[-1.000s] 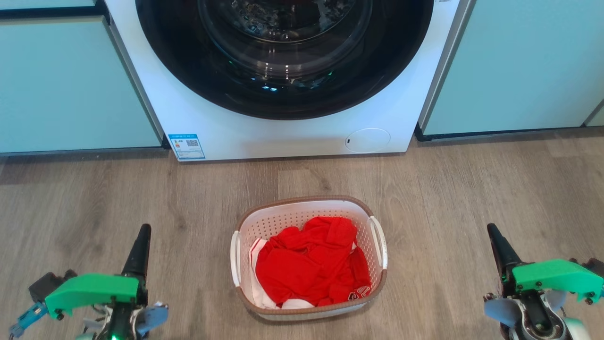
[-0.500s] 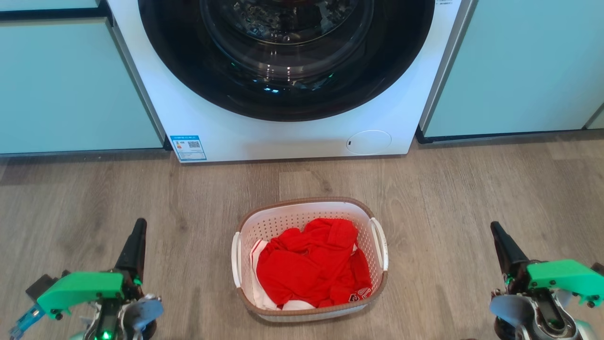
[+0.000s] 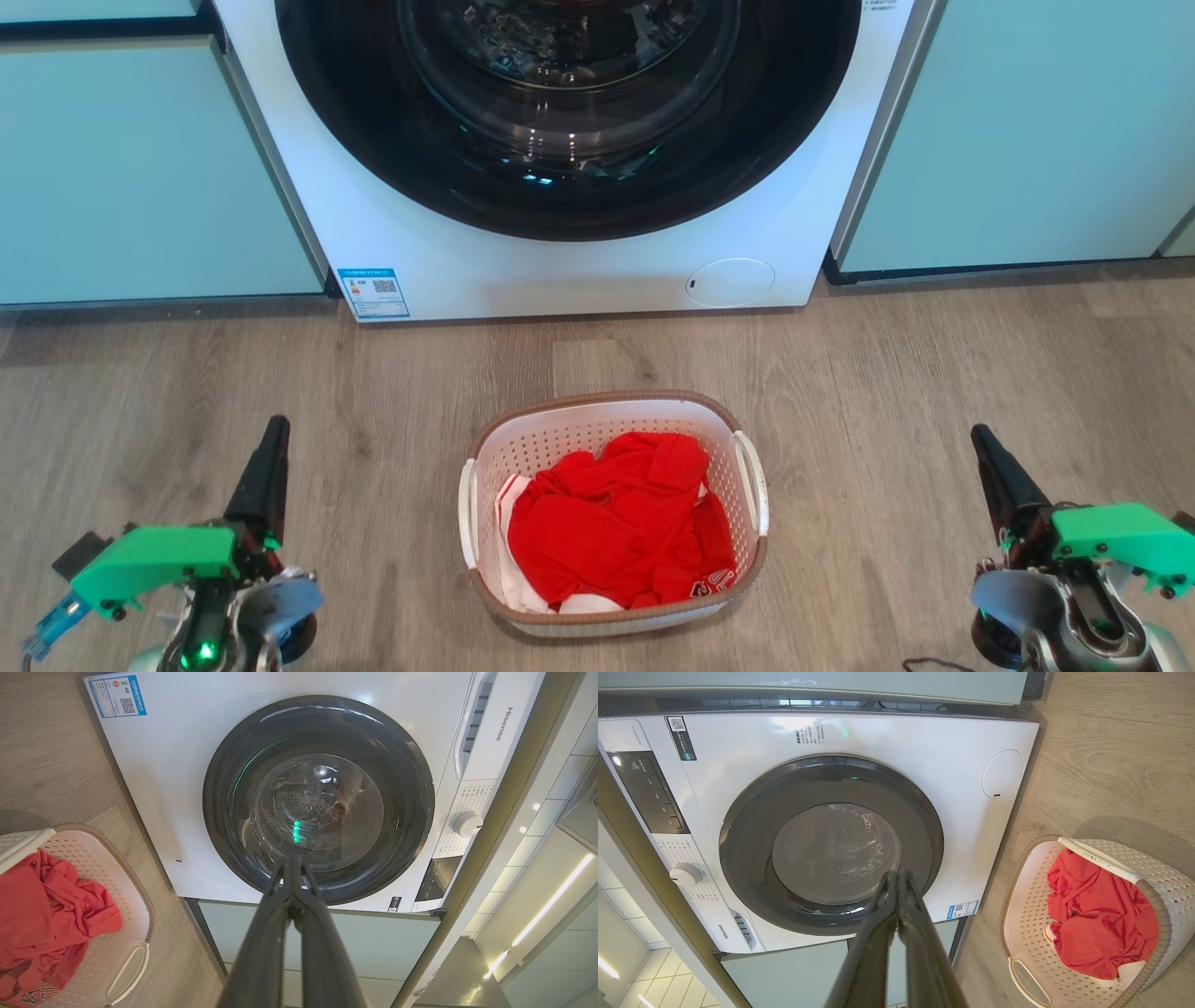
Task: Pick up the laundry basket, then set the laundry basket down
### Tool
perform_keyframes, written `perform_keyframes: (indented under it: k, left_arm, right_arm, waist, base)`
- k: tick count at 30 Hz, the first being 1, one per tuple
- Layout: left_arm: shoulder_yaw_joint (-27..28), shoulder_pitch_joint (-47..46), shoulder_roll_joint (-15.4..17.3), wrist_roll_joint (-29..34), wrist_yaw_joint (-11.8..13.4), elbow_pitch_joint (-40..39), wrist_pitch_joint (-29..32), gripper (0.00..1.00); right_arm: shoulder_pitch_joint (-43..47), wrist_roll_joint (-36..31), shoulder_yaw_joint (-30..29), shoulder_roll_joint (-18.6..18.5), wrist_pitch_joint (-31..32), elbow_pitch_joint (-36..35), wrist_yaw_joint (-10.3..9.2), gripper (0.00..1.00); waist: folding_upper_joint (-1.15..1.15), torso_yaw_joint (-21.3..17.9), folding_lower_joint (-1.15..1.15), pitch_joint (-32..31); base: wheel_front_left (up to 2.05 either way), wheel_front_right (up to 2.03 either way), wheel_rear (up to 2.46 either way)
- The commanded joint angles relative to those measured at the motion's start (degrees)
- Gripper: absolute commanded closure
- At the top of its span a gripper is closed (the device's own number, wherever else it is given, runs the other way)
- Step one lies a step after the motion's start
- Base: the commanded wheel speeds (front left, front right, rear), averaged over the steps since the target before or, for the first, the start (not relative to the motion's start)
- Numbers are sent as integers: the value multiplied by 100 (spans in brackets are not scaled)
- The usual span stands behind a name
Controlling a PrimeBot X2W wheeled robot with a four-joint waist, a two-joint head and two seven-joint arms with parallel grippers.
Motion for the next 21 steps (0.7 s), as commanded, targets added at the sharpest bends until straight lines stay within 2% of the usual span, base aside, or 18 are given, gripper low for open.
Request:
perform_keyframes:
  k: [1, 21]
  left_arm:
    - [229, -302, 69, -6, -38, -170, 20, 100]
    - [267, -305, 42, 26, -38, -169, 51, 100]
  right_arm:
    - [-261, 12, 85, -62, 28, -195, 16, 100]
    - [-264, -20, 48, -36, 59, -192, 16, 100]
  waist:
    - [0, 0, 0, 0]
    - [0, 0, 0, 0]
  base:
    - [0, 0, 0]
    - [0, 0, 0]
